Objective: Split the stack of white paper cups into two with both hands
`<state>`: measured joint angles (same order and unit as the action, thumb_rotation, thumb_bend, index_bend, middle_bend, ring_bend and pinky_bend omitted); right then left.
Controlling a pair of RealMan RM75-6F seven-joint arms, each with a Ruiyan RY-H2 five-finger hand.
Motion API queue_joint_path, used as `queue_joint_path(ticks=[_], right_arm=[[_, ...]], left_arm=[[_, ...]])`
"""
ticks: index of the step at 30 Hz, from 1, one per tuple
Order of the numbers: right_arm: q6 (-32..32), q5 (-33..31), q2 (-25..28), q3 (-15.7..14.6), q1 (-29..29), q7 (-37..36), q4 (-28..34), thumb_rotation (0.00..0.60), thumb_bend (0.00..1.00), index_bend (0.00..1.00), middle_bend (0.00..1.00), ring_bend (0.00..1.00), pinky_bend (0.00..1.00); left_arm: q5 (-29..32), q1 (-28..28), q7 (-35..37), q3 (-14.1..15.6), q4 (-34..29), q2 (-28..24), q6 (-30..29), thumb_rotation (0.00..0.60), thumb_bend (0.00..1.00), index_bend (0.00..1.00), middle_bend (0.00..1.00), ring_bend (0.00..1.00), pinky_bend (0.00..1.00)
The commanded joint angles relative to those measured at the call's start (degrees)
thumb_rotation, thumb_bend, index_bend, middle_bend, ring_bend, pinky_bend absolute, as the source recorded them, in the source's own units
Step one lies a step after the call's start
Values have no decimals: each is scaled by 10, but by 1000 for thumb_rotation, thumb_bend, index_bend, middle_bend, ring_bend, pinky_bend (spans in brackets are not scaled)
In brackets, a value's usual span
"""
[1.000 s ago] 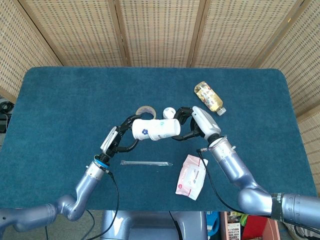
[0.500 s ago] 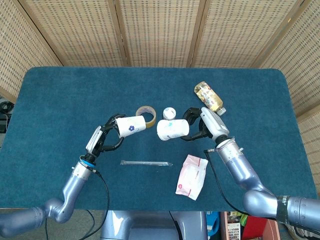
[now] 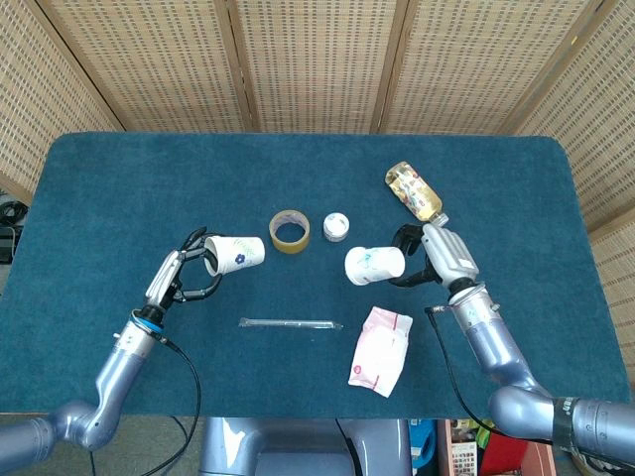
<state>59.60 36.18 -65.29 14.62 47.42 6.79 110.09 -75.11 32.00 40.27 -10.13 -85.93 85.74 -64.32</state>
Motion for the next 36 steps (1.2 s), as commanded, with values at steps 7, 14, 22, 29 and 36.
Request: queue_joint_path(ticks=[7, 14, 22, 29, 36], right_arm=[[101, 38, -55, -65, -28, 131, -70, 600, 233, 753, 607, 500, 725], [120, 57, -81, -87, -56, 159, -125, 600, 233, 753, 588, 500, 724], [112, 79, -106, -100, -87, 161, -168, 600, 233, 652, 438, 372, 580], [109, 96, -106, -107, -109, 177, -177, 600, 229, 455, 164, 85, 378], [118, 126, -85, -104, -130, 178, -151, 600, 145, 257, 0, 0, 64]], left_arm=[[83, -26, -254, 22, -91, -81, 1, 600, 419, 743, 219, 0, 25], [104, -32, -378, 48, -105, -89, -3, 600, 419, 743, 208, 0, 25], [109, -41, -448, 63, -87, -71, -10, 600, 418, 443, 2, 0, 0], [116, -47, -460, 64, -101, -84, 1, 600, 391, 35, 0, 0, 0], [91, -64, -489, 65, -125, -105, -36, 600, 315, 0, 0, 0, 0]])
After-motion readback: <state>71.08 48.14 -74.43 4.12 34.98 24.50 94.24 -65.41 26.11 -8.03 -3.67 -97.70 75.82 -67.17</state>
